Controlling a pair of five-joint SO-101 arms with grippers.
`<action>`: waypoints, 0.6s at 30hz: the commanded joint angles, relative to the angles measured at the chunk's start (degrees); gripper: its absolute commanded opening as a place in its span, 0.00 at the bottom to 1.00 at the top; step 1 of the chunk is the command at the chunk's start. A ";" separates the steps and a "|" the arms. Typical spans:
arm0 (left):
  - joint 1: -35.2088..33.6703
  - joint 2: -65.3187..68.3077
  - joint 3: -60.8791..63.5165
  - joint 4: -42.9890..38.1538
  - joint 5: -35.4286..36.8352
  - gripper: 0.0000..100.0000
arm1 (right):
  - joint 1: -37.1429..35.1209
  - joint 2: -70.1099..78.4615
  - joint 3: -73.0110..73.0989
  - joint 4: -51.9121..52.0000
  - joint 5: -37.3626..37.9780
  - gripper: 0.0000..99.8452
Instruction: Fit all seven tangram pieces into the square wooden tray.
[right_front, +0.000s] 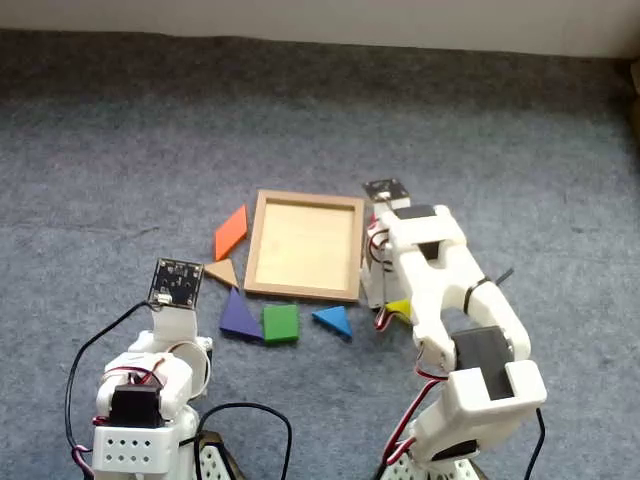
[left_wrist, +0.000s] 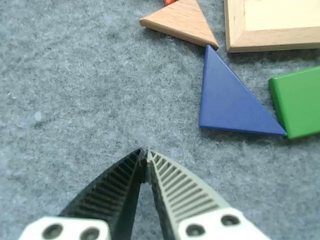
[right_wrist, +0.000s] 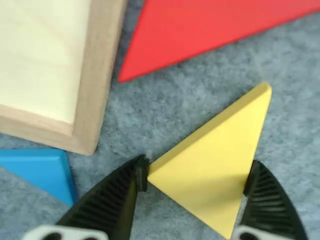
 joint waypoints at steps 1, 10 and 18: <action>-0.66 -1.71 1.10 0.18 0.44 0.01 | 1.01 -1.27 -2.07 1.27 0.44 0.27; -0.66 -1.71 1.10 0.18 0.44 0.01 | 0.40 -16.31 -2.15 4.79 -2.20 0.27; -0.66 -1.71 1.10 0.18 0.44 0.01 | -4.26 -23.87 -2.68 4.97 -9.58 0.27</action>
